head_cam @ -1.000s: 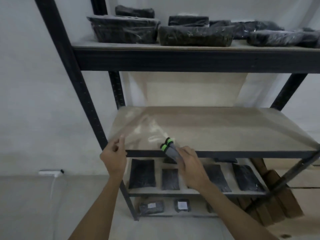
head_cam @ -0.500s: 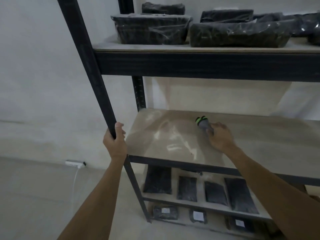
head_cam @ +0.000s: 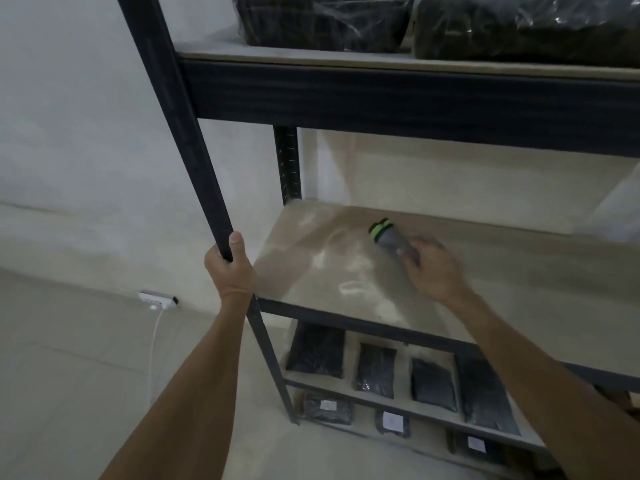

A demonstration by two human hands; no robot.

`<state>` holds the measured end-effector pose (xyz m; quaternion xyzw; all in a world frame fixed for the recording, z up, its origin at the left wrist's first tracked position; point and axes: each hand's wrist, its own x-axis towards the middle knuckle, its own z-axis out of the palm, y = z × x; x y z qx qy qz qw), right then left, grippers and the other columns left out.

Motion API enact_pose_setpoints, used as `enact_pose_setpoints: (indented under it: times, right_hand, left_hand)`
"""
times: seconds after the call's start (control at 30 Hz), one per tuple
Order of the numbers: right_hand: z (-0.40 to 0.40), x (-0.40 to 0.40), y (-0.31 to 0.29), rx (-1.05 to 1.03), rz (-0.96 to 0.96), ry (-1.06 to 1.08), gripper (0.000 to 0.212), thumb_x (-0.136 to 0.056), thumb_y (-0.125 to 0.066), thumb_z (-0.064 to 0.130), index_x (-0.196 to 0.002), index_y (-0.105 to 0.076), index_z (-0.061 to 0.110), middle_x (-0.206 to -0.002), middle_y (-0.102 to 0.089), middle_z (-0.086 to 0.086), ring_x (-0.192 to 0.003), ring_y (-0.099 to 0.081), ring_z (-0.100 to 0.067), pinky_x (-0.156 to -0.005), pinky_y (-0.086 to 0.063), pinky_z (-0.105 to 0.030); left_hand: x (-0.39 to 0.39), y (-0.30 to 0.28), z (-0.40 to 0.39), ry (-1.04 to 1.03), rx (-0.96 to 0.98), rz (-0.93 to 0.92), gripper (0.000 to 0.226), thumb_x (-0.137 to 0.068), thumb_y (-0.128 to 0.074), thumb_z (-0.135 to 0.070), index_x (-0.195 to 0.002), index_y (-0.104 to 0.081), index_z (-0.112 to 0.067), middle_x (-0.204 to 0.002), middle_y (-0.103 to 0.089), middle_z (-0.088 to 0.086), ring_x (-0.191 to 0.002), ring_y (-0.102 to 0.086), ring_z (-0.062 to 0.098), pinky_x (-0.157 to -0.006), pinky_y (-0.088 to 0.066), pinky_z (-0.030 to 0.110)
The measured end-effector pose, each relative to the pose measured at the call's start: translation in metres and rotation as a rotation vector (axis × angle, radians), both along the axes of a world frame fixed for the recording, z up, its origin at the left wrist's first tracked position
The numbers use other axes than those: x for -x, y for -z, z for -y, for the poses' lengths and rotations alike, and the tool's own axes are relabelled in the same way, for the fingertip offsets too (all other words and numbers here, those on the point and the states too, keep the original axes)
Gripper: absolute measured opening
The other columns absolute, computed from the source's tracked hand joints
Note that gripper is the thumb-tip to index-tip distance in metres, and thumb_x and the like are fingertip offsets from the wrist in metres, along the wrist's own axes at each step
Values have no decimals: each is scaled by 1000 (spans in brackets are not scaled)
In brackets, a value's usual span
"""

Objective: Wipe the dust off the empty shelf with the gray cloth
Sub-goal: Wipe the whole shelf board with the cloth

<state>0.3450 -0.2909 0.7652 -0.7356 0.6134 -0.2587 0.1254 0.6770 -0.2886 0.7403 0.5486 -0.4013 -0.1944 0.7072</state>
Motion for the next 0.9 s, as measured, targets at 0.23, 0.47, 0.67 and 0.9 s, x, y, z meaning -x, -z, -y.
enact_pose_setpoints:
  times: [0.23,0.47,0.67,0.9]
  right_hand:
    - [76,10,26,-56,-135,108,59,-97,-28,45,-134,-56,8,-126,-57,-22,-115,-55,-39,-94,-50,-45]
    - [42,-19,20,-35,-178,-321,33,-102,-41,40,-124,-58,23,-107,-52,-3,-92,-54,-24,-76,-48,-40]
    - [119,-17,-4,60,-41,-238,28,-99,-57,15,-122,-64,1,-114,-61,-20,-104,-59,-35,-83,-41,-30]
    - [105,-41,23,48,-106,-319,45,-97,-46,32,-132,-61,8,-121,-63,-12,-106,-57,-34,-90,-45,-36]
  left_hand:
    - [3,3,5,-64,-15,-31,83,-72,-46,-94,-62,-38,-12,-62,-35,12,-57,-33,26,-49,-30,47]
    - [2,4,8,-72,34,-40,105,-74,-44,-94,-63,-40,11,-57,-37,31,-54,-30,29,-45,-28,50]
    - [8,-3,7,-73,25,-66,99,-75,-47,-91,-62,-42,6,-58,-37,17,-54,-32,28,-48,-26,43]
    - [7,1,7,-113,25,-34,97,-80,-47,-87,-60,-39,8,-56,-37,31,-53,-31,28,-47,-27,45]
